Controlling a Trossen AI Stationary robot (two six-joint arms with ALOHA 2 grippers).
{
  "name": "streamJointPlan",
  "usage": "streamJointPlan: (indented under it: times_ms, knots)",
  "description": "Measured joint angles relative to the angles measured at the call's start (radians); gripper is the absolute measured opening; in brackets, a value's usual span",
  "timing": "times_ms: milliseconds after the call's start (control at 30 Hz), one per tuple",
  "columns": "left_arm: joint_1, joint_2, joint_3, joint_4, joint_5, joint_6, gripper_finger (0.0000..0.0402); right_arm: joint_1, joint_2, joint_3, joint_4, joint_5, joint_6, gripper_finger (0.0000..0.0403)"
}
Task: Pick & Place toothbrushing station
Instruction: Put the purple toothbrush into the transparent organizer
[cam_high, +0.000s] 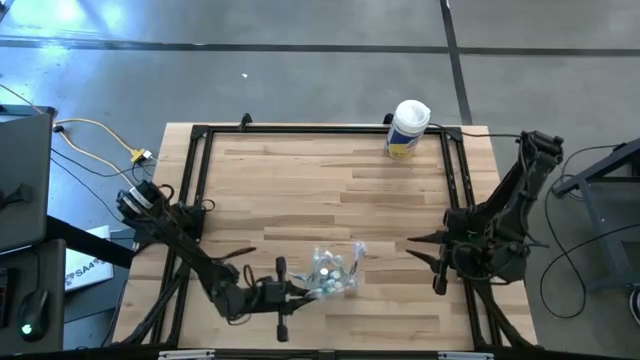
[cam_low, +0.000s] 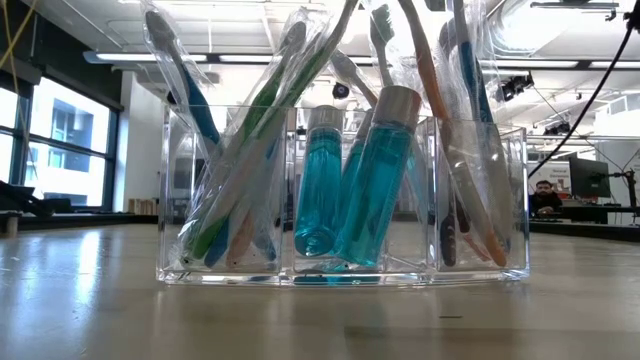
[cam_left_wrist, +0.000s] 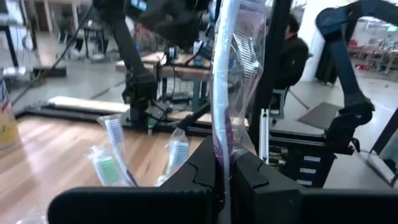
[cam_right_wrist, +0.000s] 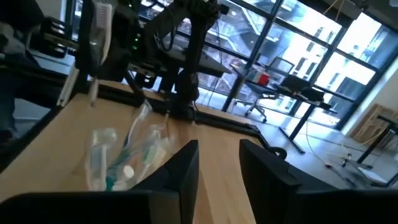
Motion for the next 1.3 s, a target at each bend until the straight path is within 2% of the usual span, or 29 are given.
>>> streamJointPlan:
  times_ms: [167,300,433,500,567,700,833,967,1033,1067,1100,1167,1233,1300]
  knots:
    - [-0.004,0.000,-0.093,0.257,0.013,0.122,0.0007,0.000,-0.012,-0.069,-0.003,-0.008,-0.005,0.0107]
    - [-0.003,0.000,-0.108,0.306,0.044,0.184,0.0007,0.000,-0.012,-0.104,-0.005,0.007,0.060,0.0100]
    - [-0.003,0.000,-0.108,0.302,0.048,0.179,0.0007,0.005,-0.012,-0.112,-0.021,0.080,0.172,0.0053]
    - [-0.003,0.000,-0.108,0.302,0.049,0.156,0.0007,0.019,-0.014,-0.113,-0.073,0.133,0.207,0.0020]
    - [-0.003,0.000,-0.108,0.293,0.049,0.155,0.0007,0.041,-0.034,-0.115,-0.136,0.180,0.237,0.0007]
    - [-0.003,0.000,-0.108,0.267,0.045,0.172,0.0007,0.091,-0.132,-0.115,-0.179,0.214,0.270,0.0003]
    - [-0.003,0.000,-0.108,0.267,-0.032,0.259,0.0007,0.124,-0.288,-0.115,-0.271,0.103,0.346,0.0003]
    - [-0.003,0.000,-0.115,0.244,-0.129,0.385,0.0007,0.122,-0.435,-0.112,-0.494,0.056,0.552,0.0003]
    - [0.001,0.000,-0.140,0.250,-0.178,0.402,0.0007,0.123,-0.480,-0.113,-0.623,0.048,0.681,0.0003]
    - [0.010,0.000,-0.154,0.267,-0.163,0.387,0.0007,0.122,-0.497,-0.113,-0.681,0.049,0.745,0.0003]
    - [0.022,0.000,-0.171,0.297,-0.104,0.363,0.0007,0.122,-0.507,-0.117,-0.721,0.055,0.803,0.0003]
    - [0.047,0.000,-0.207,0.382,0.063,0.338,0.0007,0.122,-0.512,-0.145,-0.744,0.071,0.859,0.0003]
    - [0.070,0.000,-0.232,0.461,0.183,0.317,0.0007,0.122,-0.511,-0.177,-0.729,0.072,0.864,0.0003]
    - [0.089,-0.001,-0.252,0.478,0.212,0.260,0.0007,0.122,-0.511,-0.200,-0.702,0.073,0.865,0.0003]
